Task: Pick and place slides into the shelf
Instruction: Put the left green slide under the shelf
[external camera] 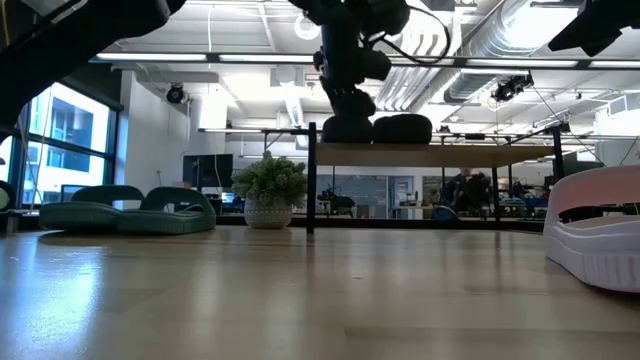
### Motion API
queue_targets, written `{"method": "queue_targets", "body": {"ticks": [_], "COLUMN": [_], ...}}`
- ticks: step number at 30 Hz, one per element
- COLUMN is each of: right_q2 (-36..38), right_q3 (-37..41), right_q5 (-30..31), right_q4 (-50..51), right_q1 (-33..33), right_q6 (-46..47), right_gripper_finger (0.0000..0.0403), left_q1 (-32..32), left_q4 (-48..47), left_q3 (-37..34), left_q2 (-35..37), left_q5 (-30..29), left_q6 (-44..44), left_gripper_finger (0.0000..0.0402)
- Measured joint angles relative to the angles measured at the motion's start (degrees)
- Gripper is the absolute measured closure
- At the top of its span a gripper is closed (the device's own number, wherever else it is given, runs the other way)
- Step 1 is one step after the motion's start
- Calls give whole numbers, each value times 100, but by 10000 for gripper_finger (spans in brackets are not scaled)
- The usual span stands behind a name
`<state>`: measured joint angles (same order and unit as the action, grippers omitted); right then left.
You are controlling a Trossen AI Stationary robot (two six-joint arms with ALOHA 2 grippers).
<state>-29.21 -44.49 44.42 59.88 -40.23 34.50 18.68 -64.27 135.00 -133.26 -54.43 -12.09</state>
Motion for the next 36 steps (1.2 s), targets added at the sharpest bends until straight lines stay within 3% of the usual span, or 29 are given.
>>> {"method": "queue_targets", "body": {"ticks": [7,15,22,36], "right_q2": [-2,0,-1,0], "right_q3": [0,0,0,-2], "right_q5": [-2,-2,13,46], "right_q4": [-3,-3,68,263], "right_q1": [0,2,4,7], "right_q6": [0,17,155,492], "right_gripper_finger": [379,379,379,379], "left_q1": [-49,-252,-321,-86], "left_q4": [-382,-1079,-1756,-2162], "left_q3": [0,-4,2,-403], "left_q2": [360,953,1516,1612], "left_q5": [142,1423,1683,2553], "left_q6": [521,1683,2547,2746], "left_gripper_finger": [204,221,255,338]}}
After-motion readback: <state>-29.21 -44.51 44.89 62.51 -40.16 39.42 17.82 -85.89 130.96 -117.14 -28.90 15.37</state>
